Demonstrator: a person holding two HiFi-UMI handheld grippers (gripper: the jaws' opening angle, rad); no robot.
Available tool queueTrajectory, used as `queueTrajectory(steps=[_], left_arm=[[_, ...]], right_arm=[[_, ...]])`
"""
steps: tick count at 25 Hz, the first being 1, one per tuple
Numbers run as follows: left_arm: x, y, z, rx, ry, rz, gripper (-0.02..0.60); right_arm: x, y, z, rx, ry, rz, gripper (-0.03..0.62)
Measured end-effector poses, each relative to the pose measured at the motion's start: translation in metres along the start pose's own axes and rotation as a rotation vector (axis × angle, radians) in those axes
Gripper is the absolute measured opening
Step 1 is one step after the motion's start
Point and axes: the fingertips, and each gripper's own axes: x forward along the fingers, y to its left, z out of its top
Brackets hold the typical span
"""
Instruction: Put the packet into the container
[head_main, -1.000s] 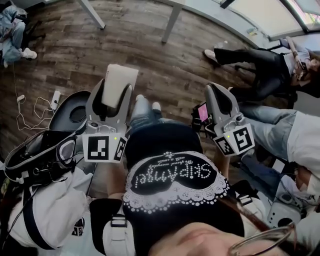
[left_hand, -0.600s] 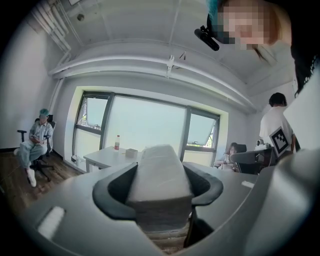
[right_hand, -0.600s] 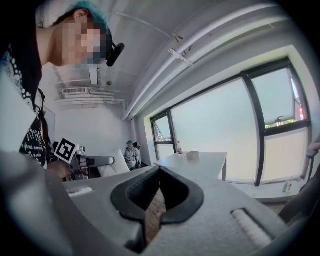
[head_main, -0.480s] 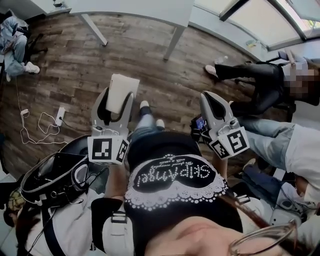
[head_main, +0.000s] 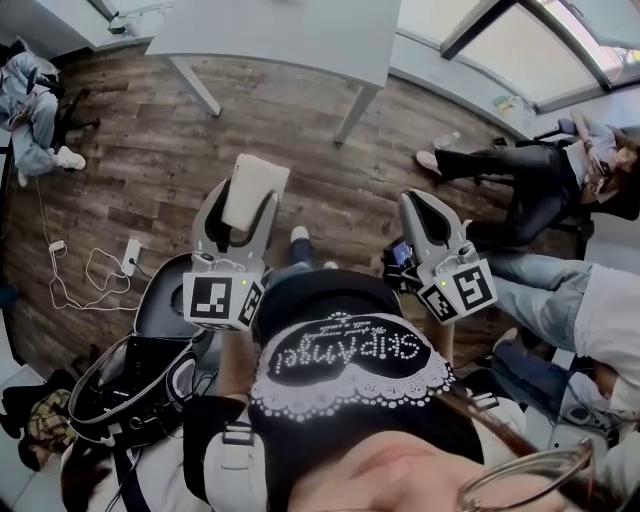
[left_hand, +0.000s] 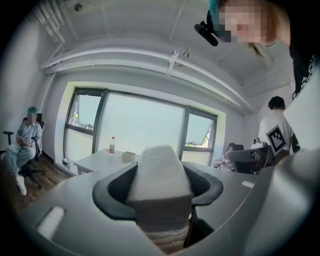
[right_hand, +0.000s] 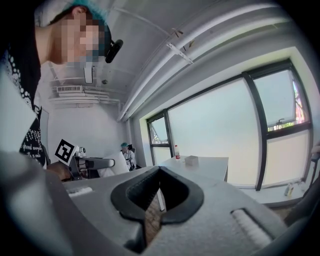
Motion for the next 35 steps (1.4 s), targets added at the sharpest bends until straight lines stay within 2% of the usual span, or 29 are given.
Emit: queueTrajectory(steps=[9, 17, 25, 35], left_arm=[[0.012, 0.026, 0.001, 0.006, 0.015, -0.018, 0.276], [0.025, 0.049, -0.005, -0.022, 0.047, -0.005, 0.276], [0.067, 0.060, -0.012, -0.055, 0.068, 0.012, 0.276], [0.138, 0.070, 0.018, -0.055, 0.037, 0.054, 0.276]], right_arm=[[0.034, 0.004, 0.005, -0.006, -0.006, 0.001, 0.002], [0.057, -0.004, 0.004, 0.007, 0.010, -0.020, 0.002], [0.090, -0.038, 0.000, 0.025, 0.047, -0.016, 0.002], [0.150, -0.092, 0.026, 0.007, 0.040, 0.043, 0.002]])
